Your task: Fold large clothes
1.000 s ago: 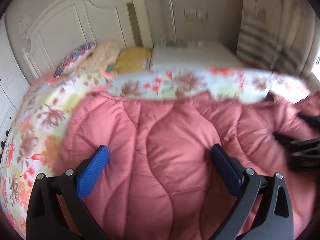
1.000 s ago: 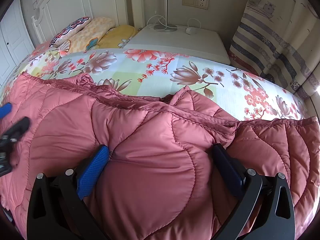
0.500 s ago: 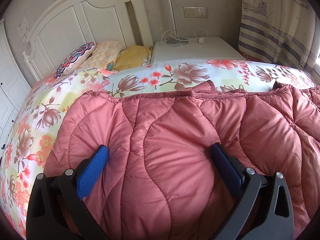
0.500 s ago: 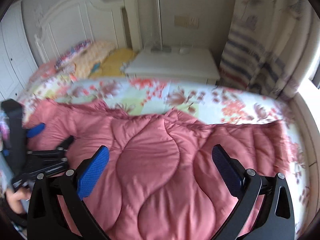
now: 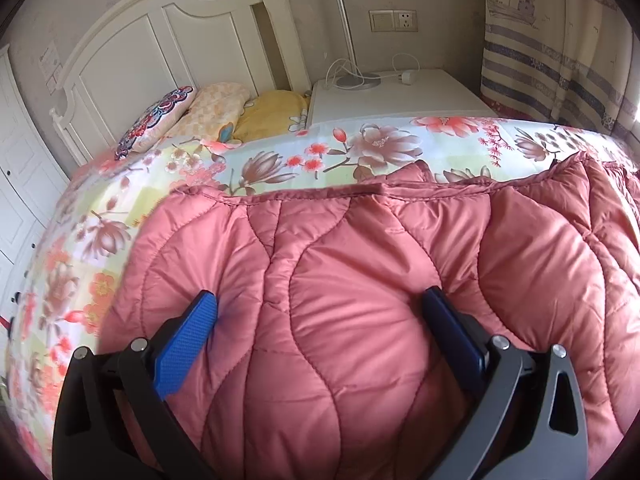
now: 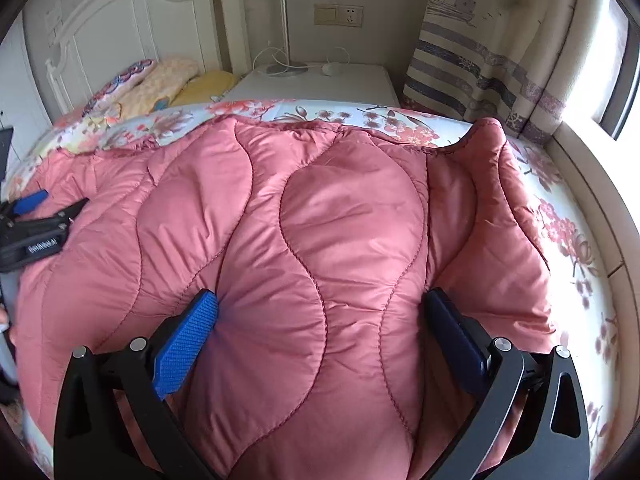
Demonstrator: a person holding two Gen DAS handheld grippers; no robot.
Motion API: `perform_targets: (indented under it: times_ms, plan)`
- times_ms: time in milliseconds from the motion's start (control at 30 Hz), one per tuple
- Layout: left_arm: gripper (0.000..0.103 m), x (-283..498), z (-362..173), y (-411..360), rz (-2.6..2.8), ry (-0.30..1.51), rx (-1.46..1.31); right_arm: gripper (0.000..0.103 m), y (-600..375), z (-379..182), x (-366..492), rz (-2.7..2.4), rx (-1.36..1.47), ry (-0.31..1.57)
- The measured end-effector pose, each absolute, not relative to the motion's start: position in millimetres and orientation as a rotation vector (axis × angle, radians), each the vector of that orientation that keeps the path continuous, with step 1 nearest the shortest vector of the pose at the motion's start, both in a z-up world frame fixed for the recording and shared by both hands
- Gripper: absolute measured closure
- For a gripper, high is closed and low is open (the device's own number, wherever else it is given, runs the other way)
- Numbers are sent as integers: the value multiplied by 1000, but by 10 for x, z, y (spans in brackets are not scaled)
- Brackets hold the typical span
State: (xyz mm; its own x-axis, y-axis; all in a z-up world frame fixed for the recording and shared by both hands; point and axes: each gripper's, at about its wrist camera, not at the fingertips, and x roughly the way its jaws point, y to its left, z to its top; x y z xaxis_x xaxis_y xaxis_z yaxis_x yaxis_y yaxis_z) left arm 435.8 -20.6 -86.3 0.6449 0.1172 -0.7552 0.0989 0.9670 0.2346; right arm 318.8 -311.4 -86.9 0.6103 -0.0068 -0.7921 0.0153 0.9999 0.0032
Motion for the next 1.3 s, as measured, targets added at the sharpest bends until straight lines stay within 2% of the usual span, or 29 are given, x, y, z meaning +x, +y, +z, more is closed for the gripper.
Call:
perform_targets:
  times_ms: [167, 333, 500, 667, 933, 1133, 1300]
  plan:
    - [2, 4092, -584, -402, -64, 778, 285, 4, -3159, -898, 3161, 0, 32, 893]
    - [2, 4008, -807, -723, -109, 756, 419, 4, -3162, -923, 3137, -3, 28, 887]
    - [2, 4173, -904, -426, -182, 829, 205, 4, -3154, -923, 3113, -6, 28, 873]
    - [2, 4205, -951, -457, -167, 834, 226, 4, -3212, -860, 3105, 21, 62, 892]
    - [2, 4173, -960, -440, -168, 830, 210, 4, -3564, -294, 1932, 205, 440, 676]
    - [2, 4171, -963, -430, -170, 830, 209, 4, -3644, -691, 1053, 212, 586, 765]
    - [2, 4164, -963, -431, -171, 831, 208, 4, -3709, -1095, 925, 161, 739, 852]
